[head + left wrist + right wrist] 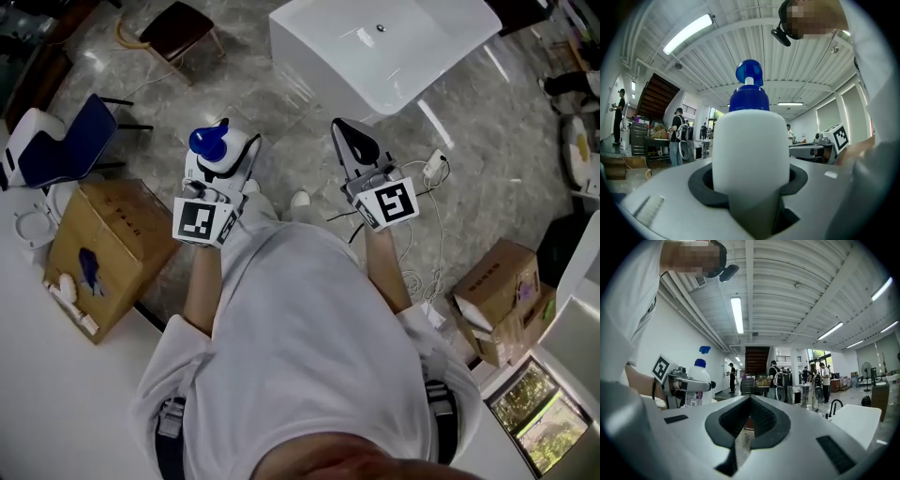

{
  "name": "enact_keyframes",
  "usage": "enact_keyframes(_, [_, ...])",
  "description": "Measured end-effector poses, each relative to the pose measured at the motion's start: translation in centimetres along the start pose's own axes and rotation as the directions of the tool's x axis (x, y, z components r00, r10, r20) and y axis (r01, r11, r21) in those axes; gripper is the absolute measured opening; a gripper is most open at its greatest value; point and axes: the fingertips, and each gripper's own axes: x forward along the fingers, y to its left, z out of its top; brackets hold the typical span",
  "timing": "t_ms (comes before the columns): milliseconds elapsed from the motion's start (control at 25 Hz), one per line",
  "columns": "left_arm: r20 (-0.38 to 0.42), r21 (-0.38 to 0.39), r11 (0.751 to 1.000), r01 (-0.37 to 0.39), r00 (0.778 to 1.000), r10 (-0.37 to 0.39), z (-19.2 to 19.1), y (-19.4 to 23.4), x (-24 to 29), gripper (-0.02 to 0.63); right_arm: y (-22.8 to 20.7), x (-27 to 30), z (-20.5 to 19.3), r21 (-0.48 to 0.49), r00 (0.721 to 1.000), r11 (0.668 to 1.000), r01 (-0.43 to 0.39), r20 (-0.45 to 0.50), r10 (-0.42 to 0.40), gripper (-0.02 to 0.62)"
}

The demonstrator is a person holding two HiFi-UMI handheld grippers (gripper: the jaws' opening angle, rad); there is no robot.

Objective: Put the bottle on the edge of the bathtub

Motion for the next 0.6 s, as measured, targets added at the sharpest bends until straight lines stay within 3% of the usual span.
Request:
enact_keyframes(320, [-0.03, 0.019, 1.0, -0.003, 1.0, 0.004, -0.1, -2.0, 2.6, 0.242, -2.8, 0.3, -1.4, 0.017, 0.999, 0.998, -0.054, 0.001, 0.054, 0.002])
enact_keyframes(600, [-0.02, 0.022, 0.999, -0.03, 0.999, 0.031, 0.1, 0.3, 6.2, 0.242, -5.6, 3.3, -2.3, 0.027, 0.997, 0.997, -0.078, -0.018, 0.079, 0.002])
